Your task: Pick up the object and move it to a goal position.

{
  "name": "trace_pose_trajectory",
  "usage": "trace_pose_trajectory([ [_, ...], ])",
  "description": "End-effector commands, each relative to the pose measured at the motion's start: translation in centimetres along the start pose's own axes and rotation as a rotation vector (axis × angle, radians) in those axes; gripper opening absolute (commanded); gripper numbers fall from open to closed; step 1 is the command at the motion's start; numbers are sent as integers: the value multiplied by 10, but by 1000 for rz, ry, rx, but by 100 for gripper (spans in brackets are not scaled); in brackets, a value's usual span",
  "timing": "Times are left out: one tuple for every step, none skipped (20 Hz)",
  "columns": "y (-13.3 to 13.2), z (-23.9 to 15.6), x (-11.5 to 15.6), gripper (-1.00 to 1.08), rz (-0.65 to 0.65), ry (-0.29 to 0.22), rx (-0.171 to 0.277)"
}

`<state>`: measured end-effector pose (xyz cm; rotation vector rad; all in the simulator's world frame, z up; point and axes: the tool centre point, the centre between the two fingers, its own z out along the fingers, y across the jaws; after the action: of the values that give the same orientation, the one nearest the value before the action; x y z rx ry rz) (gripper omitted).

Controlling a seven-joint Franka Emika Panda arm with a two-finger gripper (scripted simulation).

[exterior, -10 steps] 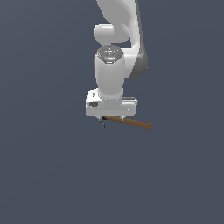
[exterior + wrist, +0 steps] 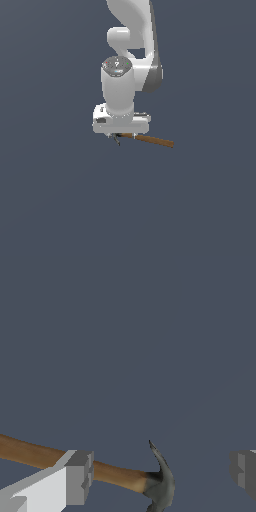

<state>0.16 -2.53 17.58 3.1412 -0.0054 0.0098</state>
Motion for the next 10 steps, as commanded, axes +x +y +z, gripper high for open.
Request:
trace_pose_trajectory([
  [5, 3, -1, 100, 2, -3, 0],
  [5, 3, -1, 100, 2, -3, 0],
  [4, 2, -1, 100, 1, -2, 0],
  [4, 2, -1, 100, 1, -2, 0],
  [3, 2, -1, 100, 0, -2, 0],
  [3, 2, -1, 100, -2, -2, 0],
  [3, 3, -1, 100, -6, -2, -1],
  [3, 3, -2, 100, -12, -2, -1],
  [2, 4, -2, 100, -20, -3, -1],
  [2, 5, -3, 100, -29, -3, -2],
])
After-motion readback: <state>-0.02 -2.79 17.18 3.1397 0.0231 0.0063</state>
